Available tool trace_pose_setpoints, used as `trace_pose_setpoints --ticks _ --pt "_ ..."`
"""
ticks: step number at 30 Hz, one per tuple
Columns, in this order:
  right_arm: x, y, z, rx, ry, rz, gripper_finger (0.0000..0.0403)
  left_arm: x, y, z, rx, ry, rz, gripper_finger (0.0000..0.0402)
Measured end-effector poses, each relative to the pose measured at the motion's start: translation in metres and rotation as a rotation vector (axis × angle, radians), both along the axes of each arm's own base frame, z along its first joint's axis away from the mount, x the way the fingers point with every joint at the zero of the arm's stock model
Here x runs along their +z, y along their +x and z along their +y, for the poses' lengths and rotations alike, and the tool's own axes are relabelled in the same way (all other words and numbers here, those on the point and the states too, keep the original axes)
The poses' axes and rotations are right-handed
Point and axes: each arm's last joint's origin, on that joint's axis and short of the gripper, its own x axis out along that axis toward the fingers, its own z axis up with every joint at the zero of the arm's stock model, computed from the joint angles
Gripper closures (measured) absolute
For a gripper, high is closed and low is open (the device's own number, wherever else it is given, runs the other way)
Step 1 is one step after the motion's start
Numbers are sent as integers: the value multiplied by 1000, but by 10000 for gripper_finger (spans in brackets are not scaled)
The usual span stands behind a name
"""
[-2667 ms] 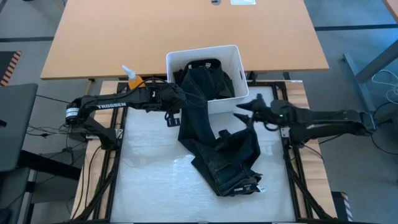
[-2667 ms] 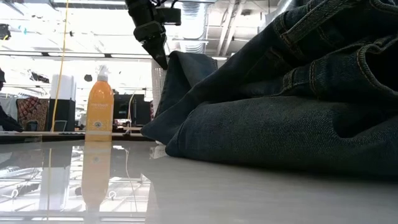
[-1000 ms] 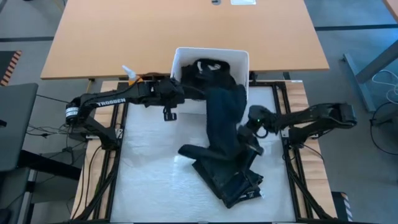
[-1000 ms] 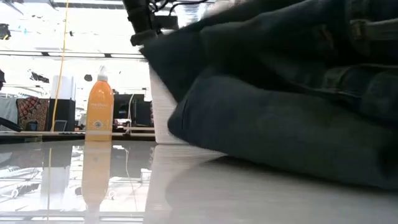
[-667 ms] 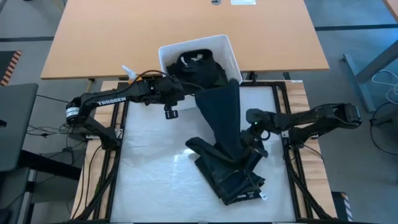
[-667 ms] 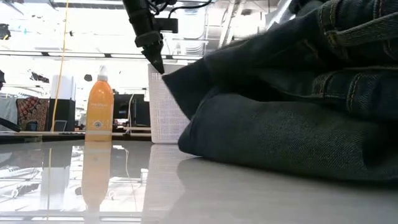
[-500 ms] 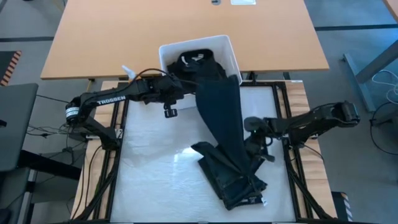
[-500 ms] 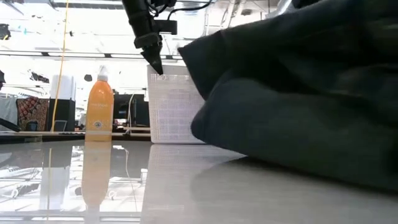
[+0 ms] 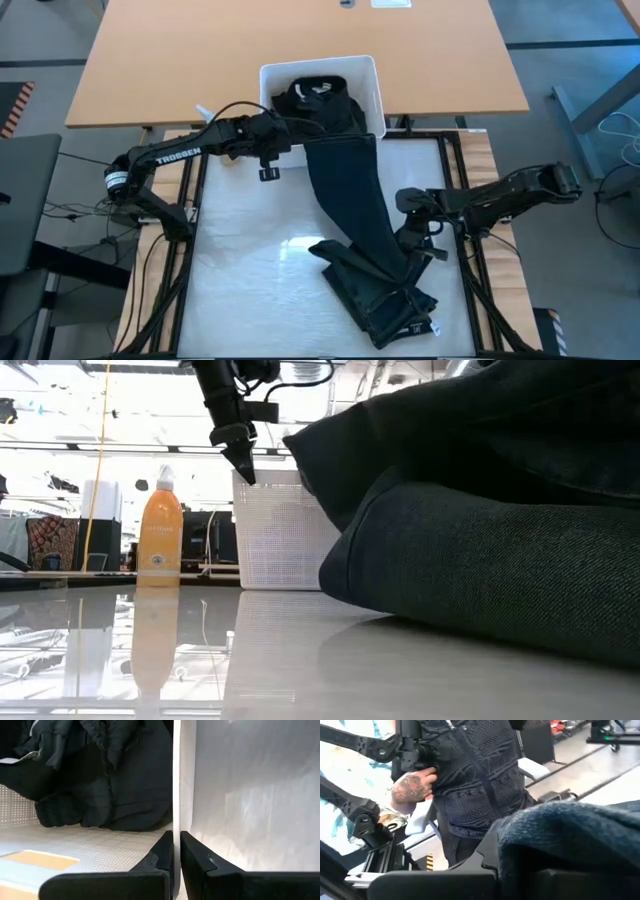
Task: Fold laundry
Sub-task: Fold the dark blue jeans from the white laundry organizer
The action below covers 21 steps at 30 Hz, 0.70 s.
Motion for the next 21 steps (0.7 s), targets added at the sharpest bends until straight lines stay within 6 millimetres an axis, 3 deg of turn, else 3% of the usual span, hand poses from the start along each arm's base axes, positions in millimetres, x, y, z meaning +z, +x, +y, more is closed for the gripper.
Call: trace_pose_setpoints --ticks 4,11,16,21 --pt "-13 6 -5 -95 -7 152 381 0 0 0 -15 5 13 397" --pt "-57 1 -8 -335 -105 703 380 0 -3 0 -12 47 66 397" --pt "-66 6 -8 -353 -108 739 375 -1 -3 1 -17 59 85 397" --pt "-57 11 -17 -418 -69 722 357 -1 -4 0 -20 56 97 397"
